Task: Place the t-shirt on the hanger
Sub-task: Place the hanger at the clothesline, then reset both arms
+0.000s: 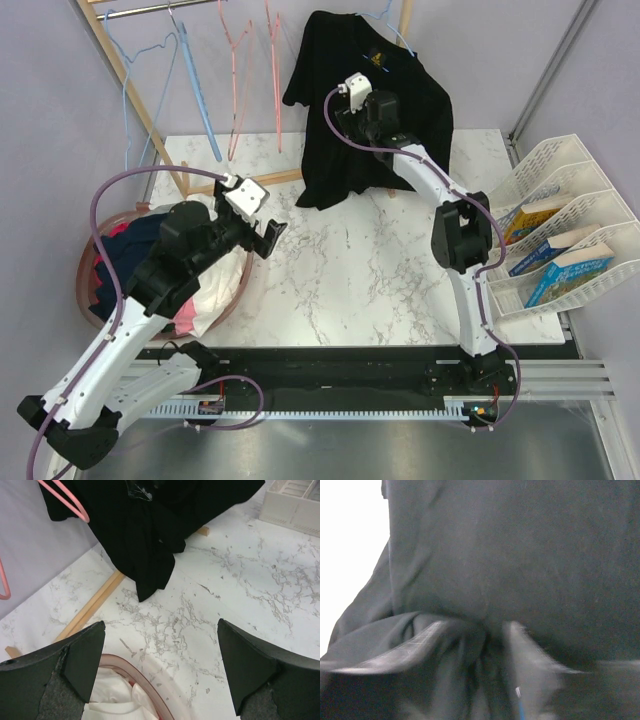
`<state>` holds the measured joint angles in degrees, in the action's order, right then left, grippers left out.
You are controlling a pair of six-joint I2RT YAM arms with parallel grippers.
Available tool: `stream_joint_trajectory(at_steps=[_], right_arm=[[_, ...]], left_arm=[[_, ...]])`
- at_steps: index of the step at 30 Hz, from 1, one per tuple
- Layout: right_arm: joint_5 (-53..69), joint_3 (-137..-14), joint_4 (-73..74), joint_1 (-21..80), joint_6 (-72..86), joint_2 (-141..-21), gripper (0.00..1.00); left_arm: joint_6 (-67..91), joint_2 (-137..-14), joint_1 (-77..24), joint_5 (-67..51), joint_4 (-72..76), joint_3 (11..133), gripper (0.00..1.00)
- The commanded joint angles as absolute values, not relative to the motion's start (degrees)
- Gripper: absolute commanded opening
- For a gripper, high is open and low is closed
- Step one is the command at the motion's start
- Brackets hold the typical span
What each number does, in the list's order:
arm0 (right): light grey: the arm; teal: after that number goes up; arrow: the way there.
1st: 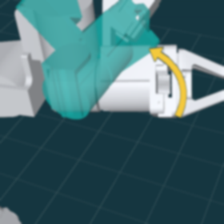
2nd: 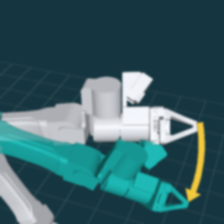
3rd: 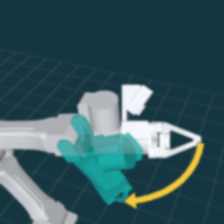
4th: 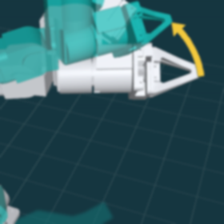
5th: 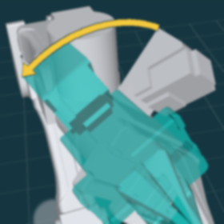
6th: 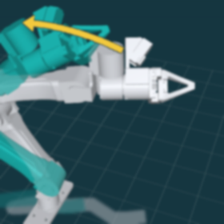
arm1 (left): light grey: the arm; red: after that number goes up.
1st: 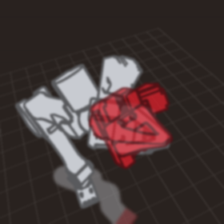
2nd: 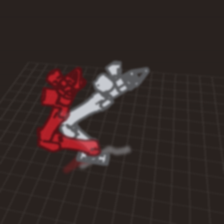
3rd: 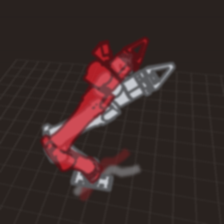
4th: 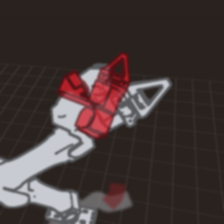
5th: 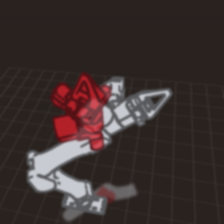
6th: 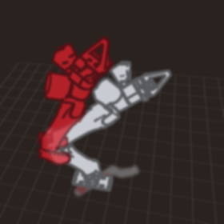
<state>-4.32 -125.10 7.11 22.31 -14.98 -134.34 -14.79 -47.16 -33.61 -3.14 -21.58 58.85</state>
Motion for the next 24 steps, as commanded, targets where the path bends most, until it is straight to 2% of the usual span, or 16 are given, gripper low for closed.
stream_joint_trajectory(at_steps=[1, 2, 6, 12, 16, 24], right_arm=[[4.3, -115.5, 9.4, 23.8, -15.1, -124.3, 0.87], [8.8, -108.8, 9.7, 23.8, -14.9, -121.6, 0.98], [18.2, -94.9, 12.5, 23.9, -12.2, -106.9, 0.98], [21.7, -83.6, 23.3, 23.9, -9.7, -85.0, 0.98], [20.1, -75.0, 31.0, 23.1, -10.6, -76.0, 0.98], [17.5, -62.5, 37.1, 18.5, -11.1, -60.1, 0.98]], left_arm=[[-9.6, -49.7, -32.2, -4.6, -27.8, 61.3, 0.99], [-9.1, -51.2, -31.5, -4.7, -29.5, 62.4, 0.99], [-7.6, -54.7, -28.4, -11.2, -39.6, 64.9, 0.99], [-9.6, -62.6, -26.5, -22.8, -51.1, 69.3, 0.99], [-7.2, -65.1, -26.3, -19.9, -56.1, 70.6, 0.99], [-5.7, -59.6, -23.4, -15.8, -55.3, 66.1, 0.99]])
